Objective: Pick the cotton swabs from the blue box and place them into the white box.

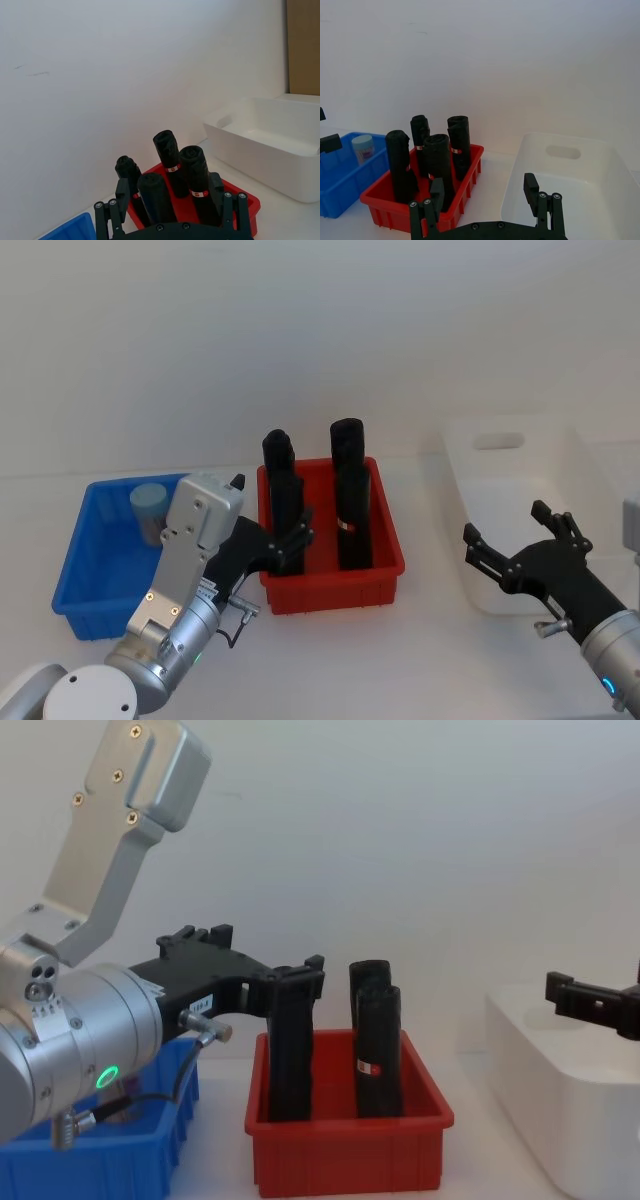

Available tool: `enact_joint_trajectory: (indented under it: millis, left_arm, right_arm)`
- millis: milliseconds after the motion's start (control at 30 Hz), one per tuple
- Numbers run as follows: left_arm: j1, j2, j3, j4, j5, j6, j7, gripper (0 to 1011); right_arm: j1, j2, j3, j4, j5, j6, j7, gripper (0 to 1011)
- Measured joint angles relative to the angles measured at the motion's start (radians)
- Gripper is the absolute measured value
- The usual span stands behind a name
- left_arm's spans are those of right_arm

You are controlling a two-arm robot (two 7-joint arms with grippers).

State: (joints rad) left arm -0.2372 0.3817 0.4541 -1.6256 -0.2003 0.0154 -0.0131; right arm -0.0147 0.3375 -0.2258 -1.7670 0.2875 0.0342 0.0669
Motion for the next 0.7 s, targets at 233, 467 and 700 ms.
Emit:
enact_joint_trajectory:
  millis: [233, 467, 700]
  left_arm:
    - [0.001, 0.0, 0.001, 0.0, 0.001, -0.002, 0.002, 1004]
    - [0.0, 0.0, 0.0, -0.001, 0.0, -0.002, 0.002, 1004]
    - [0.0, 0.0, 0.0, -0.001, 0.0, -0.002, 0.002, 1004]
  right_arm:
    - [0.0, 0.0, 0.0, 0.0, 0.0, 0.0, 0.0, 1002]
    - [0.0, 0.0, 0.0, 0.0, 0.0, 0.0, 0.0, 1002]
    - [0.0, 0.0, 0.0, 0.0, 0.0, 0.0, 0.0, 1002]
